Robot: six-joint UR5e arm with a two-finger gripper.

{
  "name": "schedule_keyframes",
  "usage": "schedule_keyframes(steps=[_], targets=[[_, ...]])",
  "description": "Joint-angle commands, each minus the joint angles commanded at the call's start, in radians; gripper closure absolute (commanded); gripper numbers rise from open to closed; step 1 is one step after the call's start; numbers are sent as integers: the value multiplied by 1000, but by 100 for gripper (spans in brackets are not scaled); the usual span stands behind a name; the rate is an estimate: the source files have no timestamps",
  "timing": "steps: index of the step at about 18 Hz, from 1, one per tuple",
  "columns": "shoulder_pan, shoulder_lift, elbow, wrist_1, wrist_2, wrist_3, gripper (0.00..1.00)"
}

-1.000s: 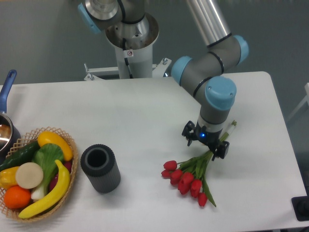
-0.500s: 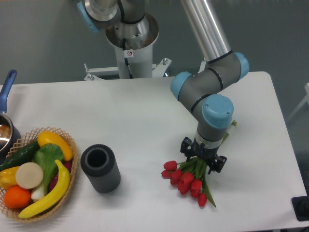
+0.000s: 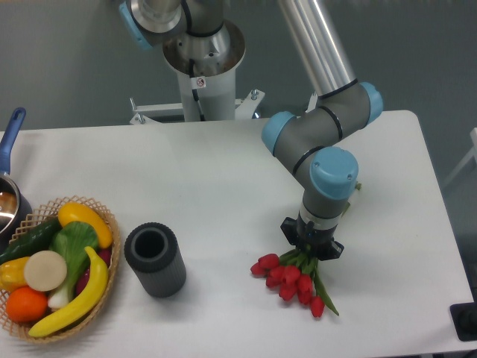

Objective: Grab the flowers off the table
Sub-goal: 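Lift the grasped tulip bunch up off the table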

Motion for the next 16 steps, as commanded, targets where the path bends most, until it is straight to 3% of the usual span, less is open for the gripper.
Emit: schedule_keyframes(steps=[6, 14, 16], targets=[[32, 46, 92, -46, 2, 5, 83], [83, 37, 343, -402, 0, 14, 84], [100, 35, 405, -503, 0, 76, 84]])
